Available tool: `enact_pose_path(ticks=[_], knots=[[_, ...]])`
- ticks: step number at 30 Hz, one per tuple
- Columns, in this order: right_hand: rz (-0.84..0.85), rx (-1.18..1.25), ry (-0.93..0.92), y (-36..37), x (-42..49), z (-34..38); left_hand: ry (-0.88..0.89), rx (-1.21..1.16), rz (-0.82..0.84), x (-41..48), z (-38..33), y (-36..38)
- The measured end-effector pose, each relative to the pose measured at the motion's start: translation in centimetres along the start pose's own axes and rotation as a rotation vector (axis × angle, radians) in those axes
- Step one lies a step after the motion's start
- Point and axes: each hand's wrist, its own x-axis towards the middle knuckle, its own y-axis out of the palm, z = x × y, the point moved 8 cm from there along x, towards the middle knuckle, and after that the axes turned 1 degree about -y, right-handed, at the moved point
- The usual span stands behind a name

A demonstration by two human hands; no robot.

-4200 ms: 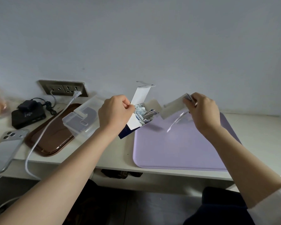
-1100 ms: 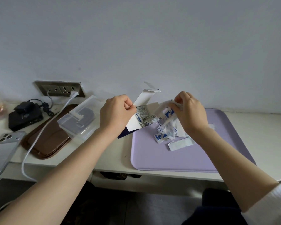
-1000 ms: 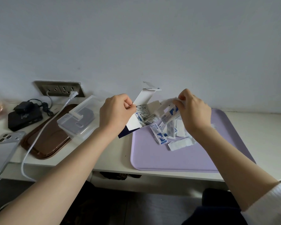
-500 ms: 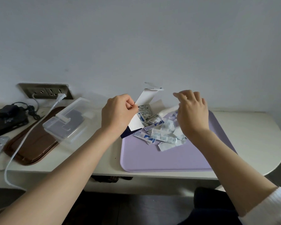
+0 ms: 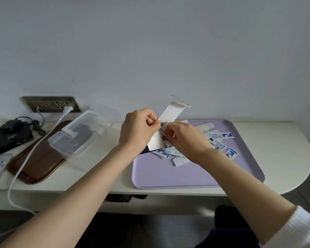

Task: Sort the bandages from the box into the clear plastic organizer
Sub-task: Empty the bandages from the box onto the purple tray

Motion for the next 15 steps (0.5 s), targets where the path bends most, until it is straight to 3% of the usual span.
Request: enact_pose_path(ticks=[7, 12, 15], knots=[[-0.113, 0.073, -0.029, -0.7, 0.0, 0.7, 0.056, -0.028, -0.015, -0.2, -0.7, -0.6], [-0.076, -0.106, -0.019, 0.3, 0.3, 0.9, 0.146, 0.027, -0.054, -0.3, -1.7, -0.9], [-0.156, -0.133, -0.015, -0.8, 0.5, 0.7, 0.141, 0.061, -0.098, -0.1, -1.3, -1.5]])
